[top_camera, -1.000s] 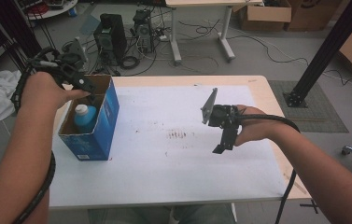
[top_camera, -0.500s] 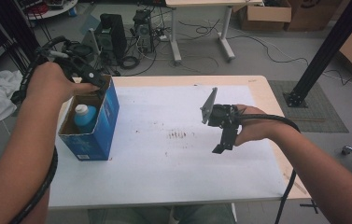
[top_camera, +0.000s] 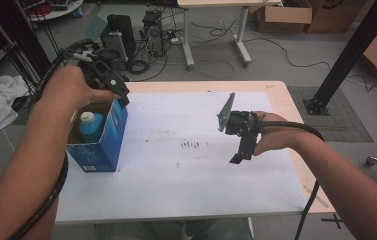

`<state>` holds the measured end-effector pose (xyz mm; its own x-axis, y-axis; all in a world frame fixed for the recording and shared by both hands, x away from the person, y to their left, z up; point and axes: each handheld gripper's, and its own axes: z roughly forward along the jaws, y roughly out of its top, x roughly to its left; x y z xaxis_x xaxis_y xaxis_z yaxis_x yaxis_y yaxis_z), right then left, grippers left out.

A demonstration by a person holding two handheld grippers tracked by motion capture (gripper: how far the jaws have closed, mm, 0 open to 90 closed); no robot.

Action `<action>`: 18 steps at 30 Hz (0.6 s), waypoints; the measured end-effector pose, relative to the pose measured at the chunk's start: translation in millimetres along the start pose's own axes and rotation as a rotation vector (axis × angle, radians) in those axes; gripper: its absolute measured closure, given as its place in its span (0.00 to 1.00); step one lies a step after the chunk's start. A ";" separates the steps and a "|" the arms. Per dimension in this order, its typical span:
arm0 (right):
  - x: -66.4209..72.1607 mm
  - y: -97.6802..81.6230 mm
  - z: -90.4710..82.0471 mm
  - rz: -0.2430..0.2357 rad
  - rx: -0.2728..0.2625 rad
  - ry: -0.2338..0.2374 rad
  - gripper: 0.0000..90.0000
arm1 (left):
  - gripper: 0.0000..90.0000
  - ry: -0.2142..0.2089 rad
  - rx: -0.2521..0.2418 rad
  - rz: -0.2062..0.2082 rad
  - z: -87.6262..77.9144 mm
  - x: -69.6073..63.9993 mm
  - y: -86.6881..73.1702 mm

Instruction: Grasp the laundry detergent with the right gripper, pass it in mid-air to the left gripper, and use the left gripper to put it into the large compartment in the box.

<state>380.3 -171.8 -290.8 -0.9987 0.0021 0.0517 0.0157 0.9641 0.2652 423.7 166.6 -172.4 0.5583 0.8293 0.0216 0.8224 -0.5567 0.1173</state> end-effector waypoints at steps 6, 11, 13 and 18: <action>-1.3 0.9 1.3 0.011 0.014 0.003 0.00 | 0.00 0.000 -0.033 0.137 3.9 -12.5 8.4; 2.8 4.0 0.2 -0.003 0.037 -0.005 0.00 | 0.00 -0.039 -0.009 0.364 12.8 -33.2 10.2; 3.6 5.3 -2.6 -0.010 0.034 -0.011 0.00 | 0.00 -0.051 0.002 0.449 15.8 -40.3 9.0; 2.8 6.0 -7.1 -0.010 0.040 -0.019 0.00 | 0.00 -0.105 0.031 0.603 24.2 -56.5 4.7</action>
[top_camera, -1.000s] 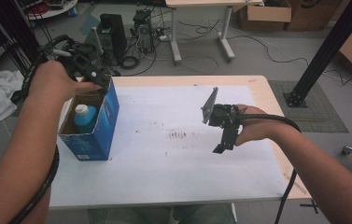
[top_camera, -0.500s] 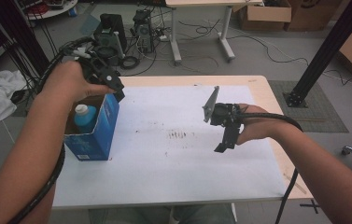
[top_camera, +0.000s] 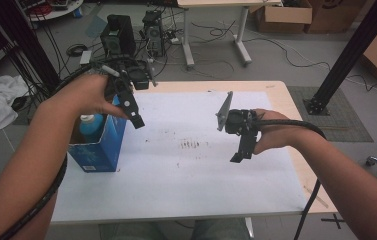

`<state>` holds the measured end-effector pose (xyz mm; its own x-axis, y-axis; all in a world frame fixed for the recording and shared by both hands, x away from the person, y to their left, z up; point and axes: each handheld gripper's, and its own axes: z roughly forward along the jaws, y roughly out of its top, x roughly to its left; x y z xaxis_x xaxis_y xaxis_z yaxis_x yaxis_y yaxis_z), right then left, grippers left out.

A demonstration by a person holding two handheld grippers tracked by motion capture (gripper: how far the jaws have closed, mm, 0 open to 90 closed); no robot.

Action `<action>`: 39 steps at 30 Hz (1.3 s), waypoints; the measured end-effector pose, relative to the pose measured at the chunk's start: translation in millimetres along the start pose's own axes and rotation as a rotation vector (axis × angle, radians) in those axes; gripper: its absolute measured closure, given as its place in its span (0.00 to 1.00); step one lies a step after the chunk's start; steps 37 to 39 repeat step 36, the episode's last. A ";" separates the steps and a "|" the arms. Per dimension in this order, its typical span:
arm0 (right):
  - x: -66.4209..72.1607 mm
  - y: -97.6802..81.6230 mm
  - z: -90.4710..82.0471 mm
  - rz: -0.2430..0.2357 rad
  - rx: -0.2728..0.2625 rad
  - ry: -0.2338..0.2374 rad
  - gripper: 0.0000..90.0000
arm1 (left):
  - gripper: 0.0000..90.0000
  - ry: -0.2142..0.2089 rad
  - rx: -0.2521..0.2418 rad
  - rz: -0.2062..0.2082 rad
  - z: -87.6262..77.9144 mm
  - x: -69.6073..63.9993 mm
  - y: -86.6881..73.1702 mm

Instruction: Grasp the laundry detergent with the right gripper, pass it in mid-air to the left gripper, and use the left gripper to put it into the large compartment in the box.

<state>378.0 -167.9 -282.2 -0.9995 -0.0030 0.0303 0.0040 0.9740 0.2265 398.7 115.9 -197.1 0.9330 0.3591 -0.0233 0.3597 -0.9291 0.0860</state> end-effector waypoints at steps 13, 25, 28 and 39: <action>-4.4 -0.5 -1.2 0.000 0.008 0.005 0.00 | 0.00 -0.091 0.089 0.209 31.9 -36.3 21.1; -3.1 -1.1 -2.0 0.006 0.015 0.004 0.00 | 0.00 -0.108 0.089 0.265 33.4 -50.2 30.9; -3.6 -1.7 -1.7 0.007 0.015 0.004 0.00 | 0.00 -0.112 0.085 0.265 34.4 -50.1 30.5; -5.0 -0.1 -0.3 0.004 0.016 0.007 0.00 | 0.00 -0.110 0.081 0.264 35.1 -47.9 29.4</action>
